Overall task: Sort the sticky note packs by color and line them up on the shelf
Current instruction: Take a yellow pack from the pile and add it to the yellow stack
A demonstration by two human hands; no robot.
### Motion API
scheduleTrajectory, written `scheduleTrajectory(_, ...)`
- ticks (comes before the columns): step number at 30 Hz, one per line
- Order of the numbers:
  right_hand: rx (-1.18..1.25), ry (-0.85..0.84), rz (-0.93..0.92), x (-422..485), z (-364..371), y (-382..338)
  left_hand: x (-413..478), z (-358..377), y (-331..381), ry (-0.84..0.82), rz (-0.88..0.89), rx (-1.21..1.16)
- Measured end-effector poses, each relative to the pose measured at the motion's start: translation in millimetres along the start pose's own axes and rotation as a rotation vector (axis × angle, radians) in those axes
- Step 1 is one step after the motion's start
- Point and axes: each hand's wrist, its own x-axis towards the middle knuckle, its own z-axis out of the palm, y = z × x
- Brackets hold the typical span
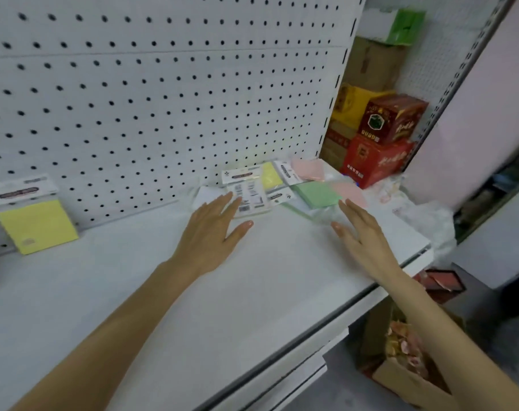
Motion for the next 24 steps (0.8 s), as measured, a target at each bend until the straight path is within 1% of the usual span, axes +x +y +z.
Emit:
scheduleTrajectory(3, 0.052, -0.03, -0.06, 27.8, -3.3, 14.8, 27.8, 21.5, 18.5, -0.016, -0.038, -0.006)
scheduleTrajectory(6, 0.075, -0.075, -0.149, 56.0, 3.8, 18.5, 42.3, 35.8, 19.3, -0.089, -0.099, 0.03)
scheduleTrajectory(9, 0.009, -0.196, -0.162, 67.9, 16.1, 19.8, 35.9, 40.1, 20.1, -0.099, -0.072, 0.106)
scheduleTrajectory(12, -0.023, -0.18, -0.229, 53.8, 17.8, 22.5, 4.8, 36.1, 27.5, -0.084, -0.034, 0.114)
scheduleTrajectory(15, -0.002, -0.208, -0.331, 23.9, 10.4, 19.9, -37.3, 29.9, 37.8, -0.116, 0.01, -0.04)
scheduleTrajectory(17, 0.088, -0.264, -0.385, 3.2, 6.8, 17.5, -62.0, 23.3, 41.7, -0.131, -0.016, -0.201)
scheduleTrajectory(19, 0.234, -0.248, -0.339, -7.2, 2.4, 13.0, -76.7, 17.7, 46.9, -0.075, -0.081, -0.362)
scheduleTrajectory(20, 0.285, -0.198, -0.285, -7.2, 2.0, 11.5, -79.5, 16.1, 51.3, -0.01, -0.13, -0.429)
scheduleTrajectory(22, 0.251, -0.076, -0.187, -2.5, 4.8, 8.7, -78.5, 16.5, 61.7, 0.114, -0.286, -0.512)
scheduleTrajectory(24, 0.148, -0.05, -0.104, 0.1, 8.9, 5.0, -73.0, 20.7, 71.3, 0.113, -0.411, -0.498)
